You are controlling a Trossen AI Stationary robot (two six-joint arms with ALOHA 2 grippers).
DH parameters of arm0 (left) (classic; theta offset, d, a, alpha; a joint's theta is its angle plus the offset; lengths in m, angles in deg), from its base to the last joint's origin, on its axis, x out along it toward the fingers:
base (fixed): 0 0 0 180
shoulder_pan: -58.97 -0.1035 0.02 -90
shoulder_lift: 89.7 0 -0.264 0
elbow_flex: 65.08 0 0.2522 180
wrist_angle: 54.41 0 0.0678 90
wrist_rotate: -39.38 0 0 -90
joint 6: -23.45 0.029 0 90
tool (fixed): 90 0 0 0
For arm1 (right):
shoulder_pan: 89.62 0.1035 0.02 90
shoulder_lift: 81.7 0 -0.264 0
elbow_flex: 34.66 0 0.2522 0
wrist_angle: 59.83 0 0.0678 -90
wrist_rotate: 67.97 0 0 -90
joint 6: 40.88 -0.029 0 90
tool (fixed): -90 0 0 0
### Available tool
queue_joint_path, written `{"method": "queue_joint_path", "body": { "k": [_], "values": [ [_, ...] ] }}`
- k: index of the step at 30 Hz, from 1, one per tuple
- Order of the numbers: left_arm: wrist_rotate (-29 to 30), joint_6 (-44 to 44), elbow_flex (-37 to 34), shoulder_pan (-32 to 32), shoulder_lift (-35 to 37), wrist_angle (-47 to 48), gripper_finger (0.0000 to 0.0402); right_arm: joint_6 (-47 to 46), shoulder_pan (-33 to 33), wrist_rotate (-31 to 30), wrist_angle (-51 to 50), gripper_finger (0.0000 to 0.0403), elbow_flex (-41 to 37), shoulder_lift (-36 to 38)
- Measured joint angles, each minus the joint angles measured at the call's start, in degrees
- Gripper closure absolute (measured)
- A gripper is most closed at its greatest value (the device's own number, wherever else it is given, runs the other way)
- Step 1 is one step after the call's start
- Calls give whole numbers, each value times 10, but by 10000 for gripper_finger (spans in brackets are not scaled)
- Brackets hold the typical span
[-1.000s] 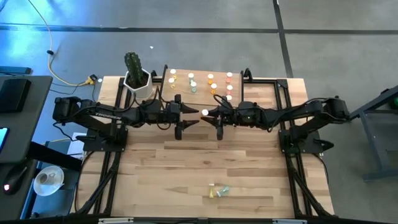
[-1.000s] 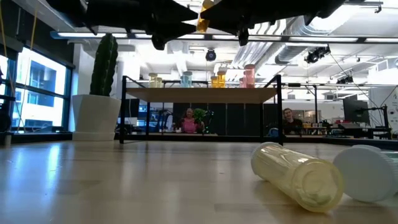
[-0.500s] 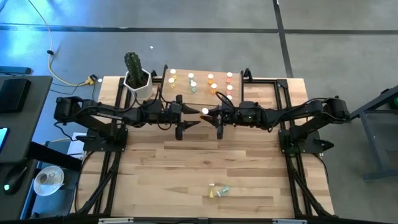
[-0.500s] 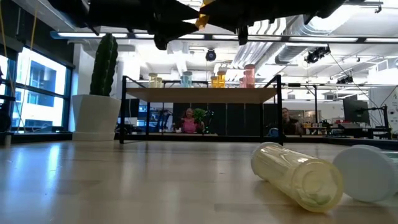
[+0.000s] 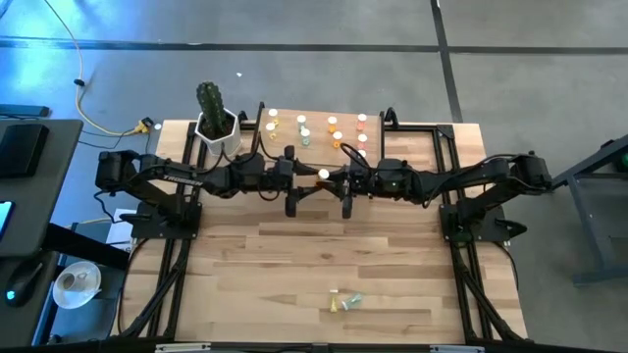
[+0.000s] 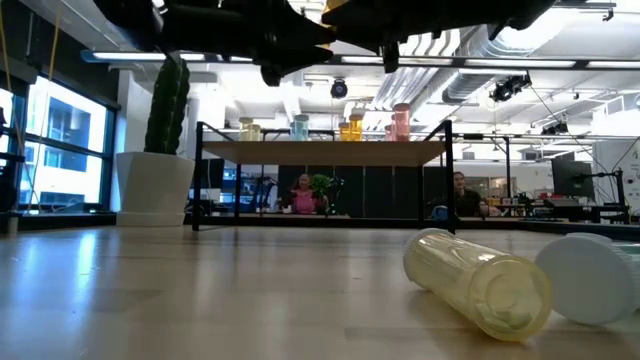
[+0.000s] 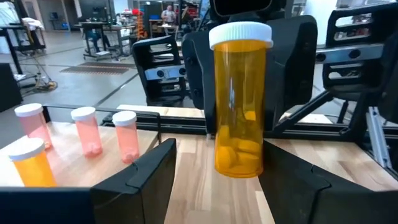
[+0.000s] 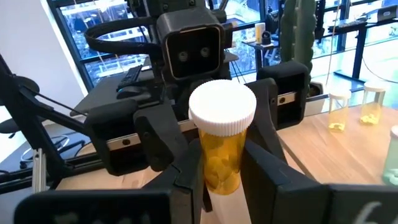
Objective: Pick and place medicine bottles onto shelf by color
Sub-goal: Put the orange pill bottle on the shelf aligned with the other orange pill bottles
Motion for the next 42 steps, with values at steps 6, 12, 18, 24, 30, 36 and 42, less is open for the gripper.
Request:
{"method": "queue_joint_path", "body": {
  "k": [6, 12, 18, 24, 30, 36, 42],
  "values": [
    [-16, 0, 0, -4, 0, -1, 204, 2, 0, 0, -10, 334, 0, 0],
    [-16, -15, 0, -3, 0, -1, 238, 2, 0, 0, -17, 334, 0, 0],
    [-16, -14, 0, -3, 0, -1, 280, 17, -1, -2, -18, 334, 0, 0],
    [-14, -2, 0, -4, 0, -1, 308, 17, -8, 1, -27, 334, 1, 0],
    [-12, 5, 0, -4, 0, 0, 308, 19, -12, 4, -30, 334, 1, 0],
    [-12, 7, -1, -4, 0, 1, 306, 27, -11, 4, -39, 326, 2, 0],
    [-1, 6, -2, -4, 0, 5, 306, 16, -12, -7, -62, 260, 2, 1]
  ]
}}
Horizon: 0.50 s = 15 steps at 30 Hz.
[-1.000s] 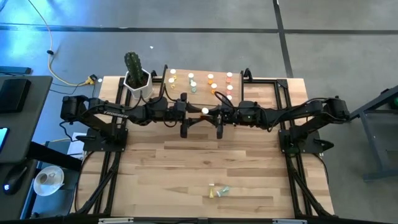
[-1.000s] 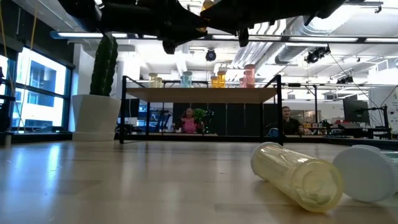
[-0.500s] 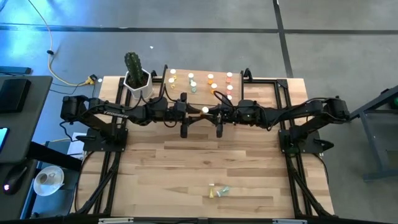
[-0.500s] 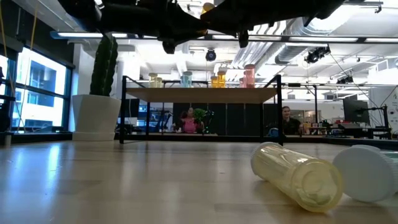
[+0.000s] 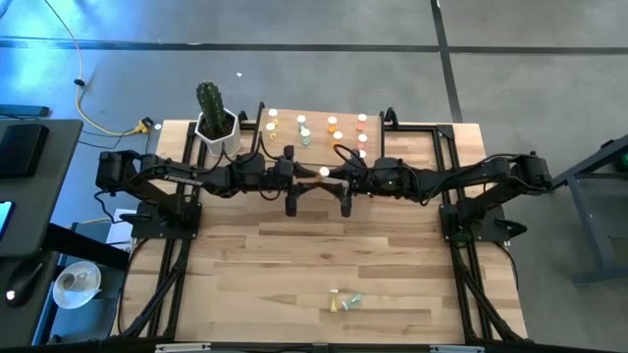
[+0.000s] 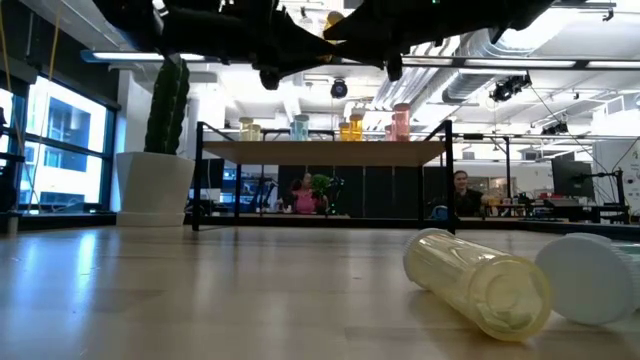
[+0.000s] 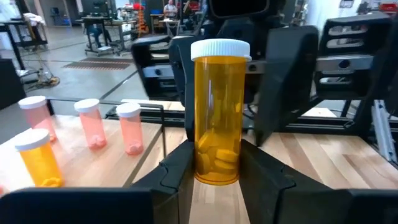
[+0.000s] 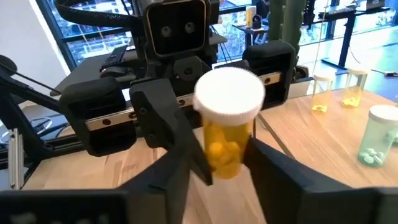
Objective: Pick and place medicine bottles onto shelf by color
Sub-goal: Put the orange pill bottle on the shelf aligned with the other orange pill bottles
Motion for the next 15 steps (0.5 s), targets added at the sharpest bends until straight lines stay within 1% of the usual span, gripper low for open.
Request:
{"method": "queue_joint_path", "body": {
  "k": [3, 7, 11, 15],
  "values": [
    [23, 7, 0, 0, 0, 2, 306, -3, -2, -2, -27, 224, 0, 6],
    [53, 21, 2, 0, 2, 2, 306, -3, -4, -2, -97, 193, -3, 22],
    [55, 26, 2, 0, 2, 8, 305, -4, -11, -10, -141, 178, -2, 54],
    [55, 26, 2, 0, 2, 17, 305, 2, -20, -11, -132, 176, -2, 93]
  ]
}}
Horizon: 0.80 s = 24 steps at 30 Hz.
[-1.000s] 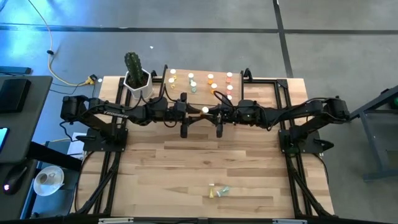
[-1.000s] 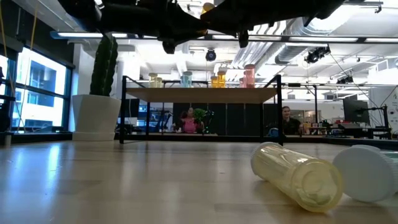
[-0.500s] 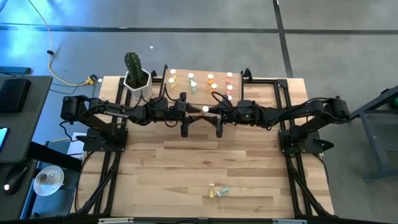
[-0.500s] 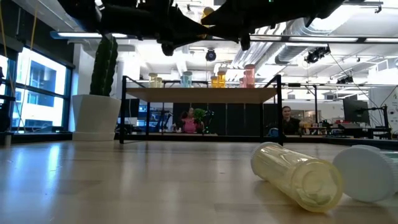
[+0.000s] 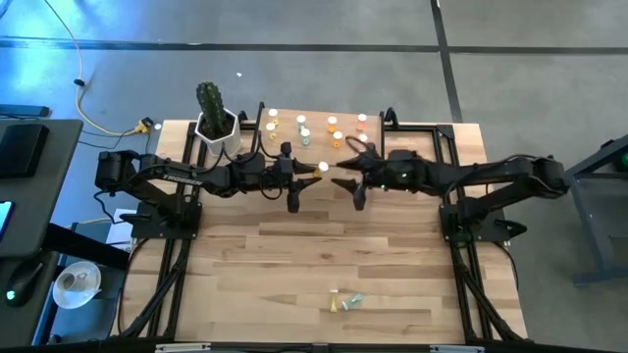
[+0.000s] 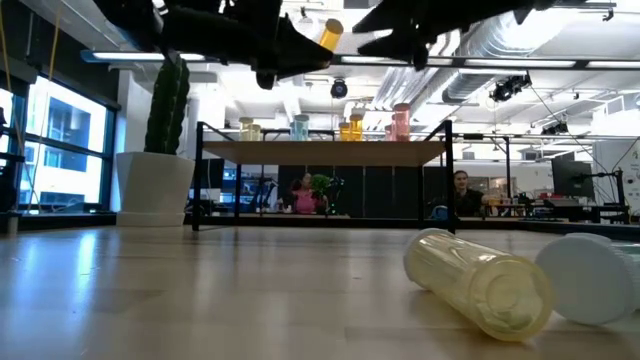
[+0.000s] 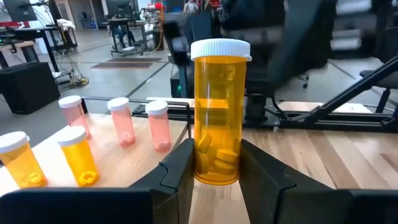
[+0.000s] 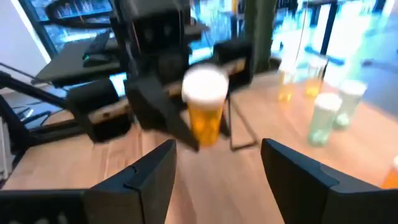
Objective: Pick and place medicine bottles onto shelf by color
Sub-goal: Put the orange pill bottle on the shelf aligned with the other orange pill bottles
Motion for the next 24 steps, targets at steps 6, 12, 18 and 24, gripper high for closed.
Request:
{"method": "queue_joint_path", "body": {
  "k": [6, 12, 18, 24],
  "values": [
    [-1, 0, 0, 0, 0, 4, 305, 66, -28, 1, 51, 176, 2, 41],
    [-2, 0, 0, 0, 0, 12, 304, 111, -71, 75, -24, 176, 97, 33],
    [0, 0, 0, 0, 0, 23, 304, 116, -96, 87, -172, 176, 197, -20],
    [5, 0, 0, -3, 0, 39, 304, 115, -95, 145, -205, 176, 215, -71]
  ]
}}
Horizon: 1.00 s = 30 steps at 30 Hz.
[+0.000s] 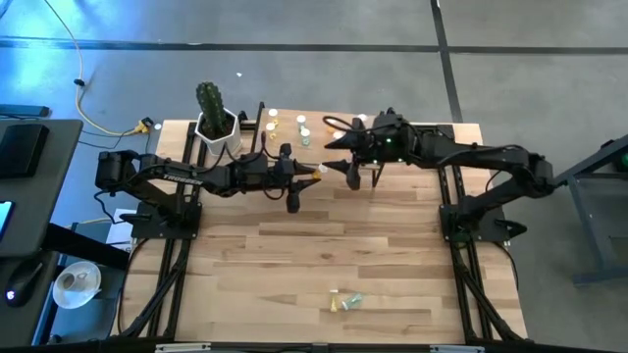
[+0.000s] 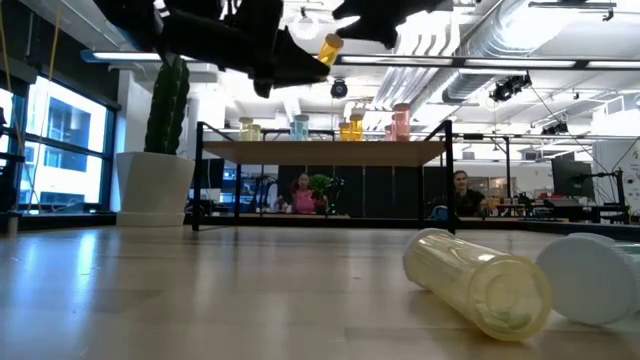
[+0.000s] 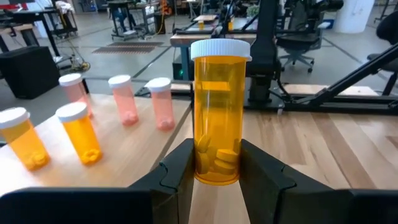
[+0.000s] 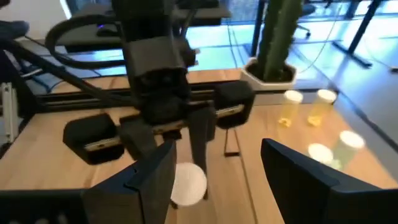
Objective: Pick and place medicine bottles onto shelf by color
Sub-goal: Put the orange pill bottle on the shelf aligned with the other orange pill bottles
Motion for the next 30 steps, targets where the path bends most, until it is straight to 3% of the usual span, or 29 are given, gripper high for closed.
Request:
{"method": "queue_joint_path", "body": {
  "k": [17, 30],
  "values": [
    [10, 0, 0, -14, 0, 7, 304, -1, -1, 35, -12, 180, 0, -48],
    [27, 19, 0, -15, 0, 5, 304, -2, -1, 35, -7, 287, 0, -49]
  ]
}}
